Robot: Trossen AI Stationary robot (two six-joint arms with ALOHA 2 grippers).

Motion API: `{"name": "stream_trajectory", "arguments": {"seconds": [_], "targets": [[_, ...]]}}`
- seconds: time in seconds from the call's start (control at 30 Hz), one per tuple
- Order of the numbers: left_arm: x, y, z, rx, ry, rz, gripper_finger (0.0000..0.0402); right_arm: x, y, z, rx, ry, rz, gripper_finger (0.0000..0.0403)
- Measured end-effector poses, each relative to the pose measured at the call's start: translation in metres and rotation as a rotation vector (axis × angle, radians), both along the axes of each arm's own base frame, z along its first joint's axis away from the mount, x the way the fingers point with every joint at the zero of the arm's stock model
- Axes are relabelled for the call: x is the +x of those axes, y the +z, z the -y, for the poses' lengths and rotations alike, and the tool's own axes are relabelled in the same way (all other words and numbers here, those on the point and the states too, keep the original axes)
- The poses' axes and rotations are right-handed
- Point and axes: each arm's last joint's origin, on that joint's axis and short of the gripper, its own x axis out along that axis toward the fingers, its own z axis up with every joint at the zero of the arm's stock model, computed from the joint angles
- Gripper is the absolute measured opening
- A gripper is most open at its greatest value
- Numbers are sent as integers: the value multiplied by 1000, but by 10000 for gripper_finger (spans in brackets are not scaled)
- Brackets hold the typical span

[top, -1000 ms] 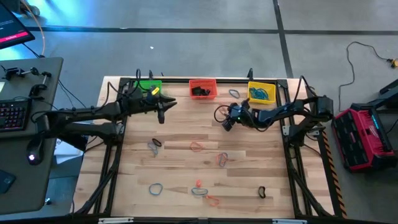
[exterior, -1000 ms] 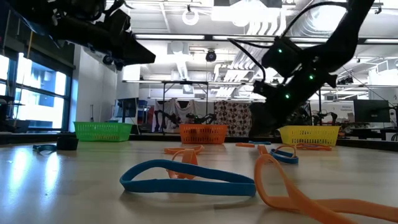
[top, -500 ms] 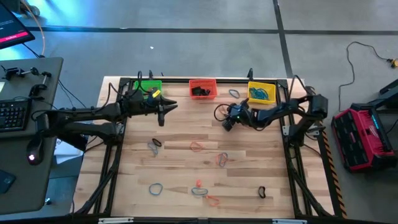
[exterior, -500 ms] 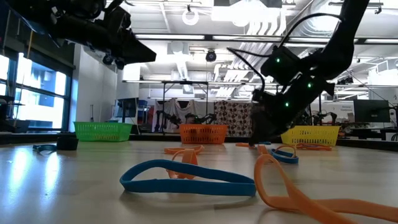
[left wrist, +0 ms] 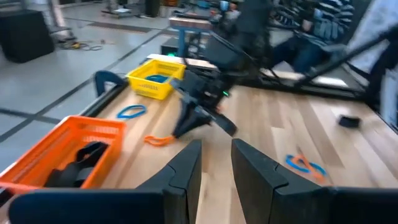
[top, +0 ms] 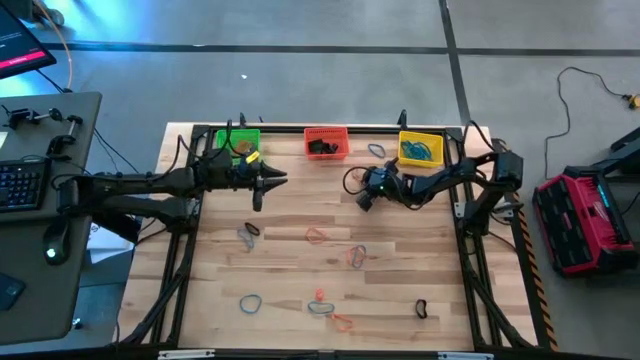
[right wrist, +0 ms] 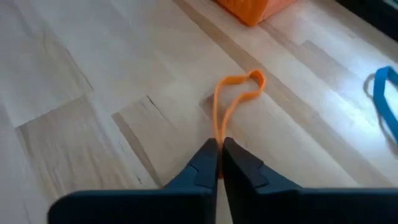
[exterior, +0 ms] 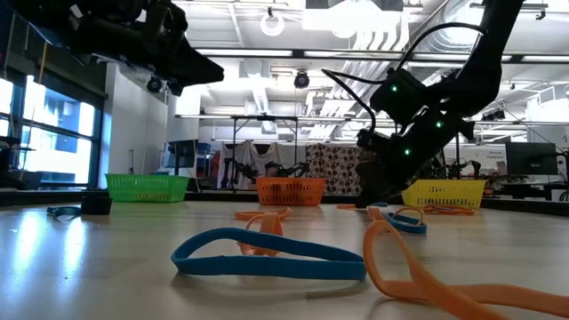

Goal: Sort rubber bands into baskets
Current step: Put the orange rubber band into the green bin

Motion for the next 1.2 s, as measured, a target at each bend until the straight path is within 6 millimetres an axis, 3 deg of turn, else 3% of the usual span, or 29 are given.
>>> {"name": "stream_trajectory", "arguments": {"seconds": [0.17, 0.33, 0.6, 1.0, 1.2], "targets": [[4, -5, 11, 85, -76, -56, 78, 12, 24, -7, -21, 66, 56, 10], [13, -17, 20, 151, -46, -132, 84, 29, 49, -28, -72, 181, 105, 5], [34, -35, 39, 283, -5, -185, 127, 56, 83, -63, -109, 321, 184, 1], [57, -52, 60, 550, 72, -182, 164, 73, 108, -84, -113, 409, 243, 0], [65, -47, 62, 562, 70, -161, 164, 76, 113, -90, -102, 442, 264, 0]]}}
